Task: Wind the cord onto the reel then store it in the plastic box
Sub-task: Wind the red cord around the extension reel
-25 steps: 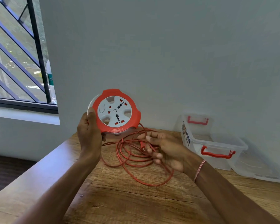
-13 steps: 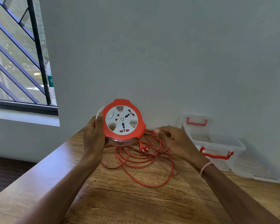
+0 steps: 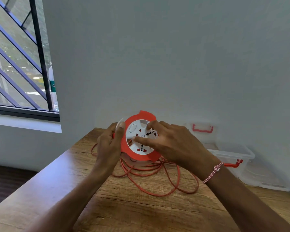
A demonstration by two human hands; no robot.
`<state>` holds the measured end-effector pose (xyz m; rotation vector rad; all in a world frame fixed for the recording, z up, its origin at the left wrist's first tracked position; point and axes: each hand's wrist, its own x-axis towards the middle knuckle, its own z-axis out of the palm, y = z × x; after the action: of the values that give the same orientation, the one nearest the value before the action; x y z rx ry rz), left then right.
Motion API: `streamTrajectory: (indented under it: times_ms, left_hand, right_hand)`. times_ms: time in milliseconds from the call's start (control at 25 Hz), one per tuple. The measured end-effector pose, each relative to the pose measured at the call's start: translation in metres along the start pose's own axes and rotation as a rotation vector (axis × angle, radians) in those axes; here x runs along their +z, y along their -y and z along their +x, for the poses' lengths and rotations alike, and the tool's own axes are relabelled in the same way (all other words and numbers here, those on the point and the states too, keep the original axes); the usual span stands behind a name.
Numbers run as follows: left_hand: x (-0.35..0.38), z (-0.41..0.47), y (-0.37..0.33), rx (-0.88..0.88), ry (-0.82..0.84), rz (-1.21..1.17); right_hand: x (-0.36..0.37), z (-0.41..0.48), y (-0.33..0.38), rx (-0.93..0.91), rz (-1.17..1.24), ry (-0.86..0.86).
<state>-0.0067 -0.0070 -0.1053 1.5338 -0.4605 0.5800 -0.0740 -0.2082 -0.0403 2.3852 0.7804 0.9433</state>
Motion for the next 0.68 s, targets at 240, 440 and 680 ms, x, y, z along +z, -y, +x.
streamTrajectory:
  times_ms: [240,440,680]
  left_hand:
    - [-0.004,0.001,-0.006,-0.007,0.02,-0.062]
    - [0.0,-0.004,-0.011,0.009,0.052,-0.054]
    - [0.007,-0.013,-0.01,0.096,-0.006,0.011]
  right_hand:
    - [-0.014,0.01,-0.007,-0.111,-0.067,0.06]
    - [-0.011,0.01,-0.008,-0.142,-0.05,0.02]
    - [-0.002,0.011,0.014,0.287,0.171,-0.193]
